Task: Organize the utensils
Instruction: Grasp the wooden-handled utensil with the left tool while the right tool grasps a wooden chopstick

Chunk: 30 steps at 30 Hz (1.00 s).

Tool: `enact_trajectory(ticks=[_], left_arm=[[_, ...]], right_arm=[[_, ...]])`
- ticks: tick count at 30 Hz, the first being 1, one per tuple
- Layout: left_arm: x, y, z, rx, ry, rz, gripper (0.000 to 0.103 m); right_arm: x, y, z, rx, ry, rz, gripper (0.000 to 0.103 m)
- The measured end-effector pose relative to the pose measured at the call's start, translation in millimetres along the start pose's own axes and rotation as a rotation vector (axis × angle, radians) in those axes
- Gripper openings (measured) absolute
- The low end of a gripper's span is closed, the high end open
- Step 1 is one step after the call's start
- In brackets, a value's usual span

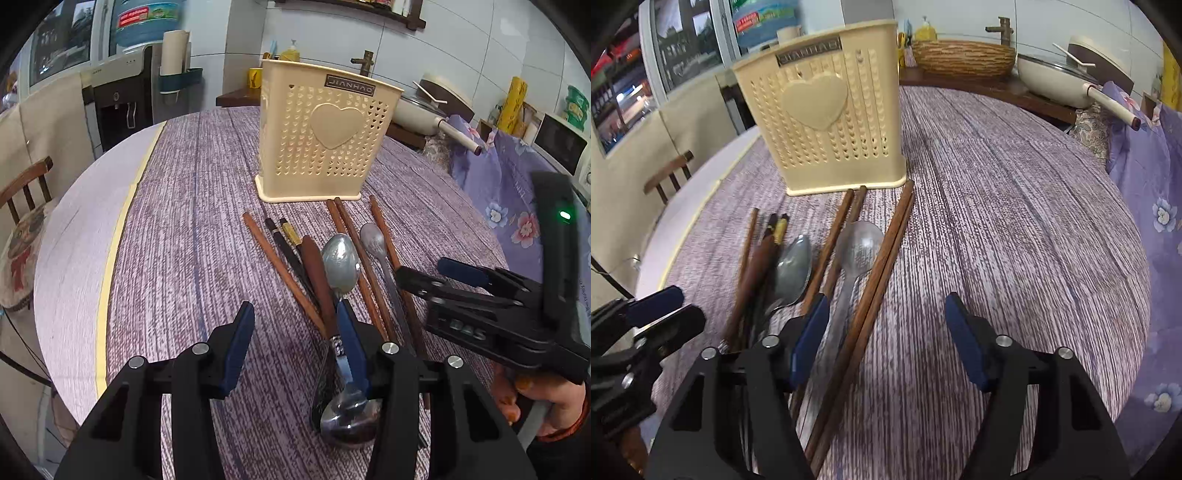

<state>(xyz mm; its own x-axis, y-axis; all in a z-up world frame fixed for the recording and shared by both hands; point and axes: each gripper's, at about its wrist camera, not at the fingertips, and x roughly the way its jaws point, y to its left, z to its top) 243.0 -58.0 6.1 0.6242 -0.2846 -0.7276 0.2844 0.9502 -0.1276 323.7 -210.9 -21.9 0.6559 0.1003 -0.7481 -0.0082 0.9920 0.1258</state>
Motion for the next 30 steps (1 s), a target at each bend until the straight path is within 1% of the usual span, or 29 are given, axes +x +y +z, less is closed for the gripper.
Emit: enact_trajectory(ticks=[2,3,4,5,7,8,9,11,13,16,18,19,21,23,24,27,29,30], left_arm=[[5,-4,2,0.020,0.016,0.005,0.047],[6,-6,1,0.025,0.021,0.005,0.047],[8,-5,3,0.028,0.027,0.001,0.047],[10,-7,4,0.033,0.034,-0.002,0.047],[13,-8,8,0.044,0.042,0.002,0.047],[15,-6,10,0.048,0.044,0.007,0.047],[15,-5,10,0.046,0.046,0.009,0.047],[18,-2,13,0.037,0.057,0.009,0.047],[21,-3,15,0.034,0.069,0.007,0.047],[25,-7,18,0.033,0.080,-0.001,0.047],[29,-11,20,0.033,0.091,-0.009,0.047],[31,-13,21,0.037,0.095,-0.005,0.046],[37,-17,23,0.043,0.107,0.011,0.039],[42,-17,24,0.044,0.123,0.022,0.027],[44,-17,25,0.042,0.123,0.022,0.025],[43,-12,26,0.025,0.124,0.028,0.014],[41,-4,26,-0.018,0.131,0.005,0.013],[39,-2,25,-0.021,0.129,0.001,0.013]], right_arm=[[13,-2,4,0.015,0.039,-0.005,0.061],[13,-4,6,0.022,0.036,0.001,0.060],[13,-4,7,0.013,0.042,-0.015,0.059],[13,-4,8,0.002,0.044,-0.035,0.058],[13,-13,10,0.009,0.076,-0.043,0.049],[13,-21,13,0.021,0.084,-0.040,0.049],[10,-28,14,0.039,0.080,-0.035,0.048],[4,-39,15,0.056,0.063,-0.069,0.046],[-1,-45,17,0.073,0.049,-0.056,0.046],[-4,-44,19,0.093,0.055,-0.035,0.046],[-6,-41,18,0.085,0.038,-0.050,0.046],[-7,-39,19,0.080,0.031,-0.054,0.046],[-9,-37,17,0.084,0.025,-0.048,0.046],[-11,-35,17,0.081,0.017,-0.048,0.046],[-11,-34,17,0.076,0.014,-0.049,0.046],[-15,-33,14,0.075,0.005,-0.053,0.046],[-16,-33,13,0.084,0.002,-0.044,0.046],[-16,-34,12,0.089,-0.001,-0.040,0.046]])
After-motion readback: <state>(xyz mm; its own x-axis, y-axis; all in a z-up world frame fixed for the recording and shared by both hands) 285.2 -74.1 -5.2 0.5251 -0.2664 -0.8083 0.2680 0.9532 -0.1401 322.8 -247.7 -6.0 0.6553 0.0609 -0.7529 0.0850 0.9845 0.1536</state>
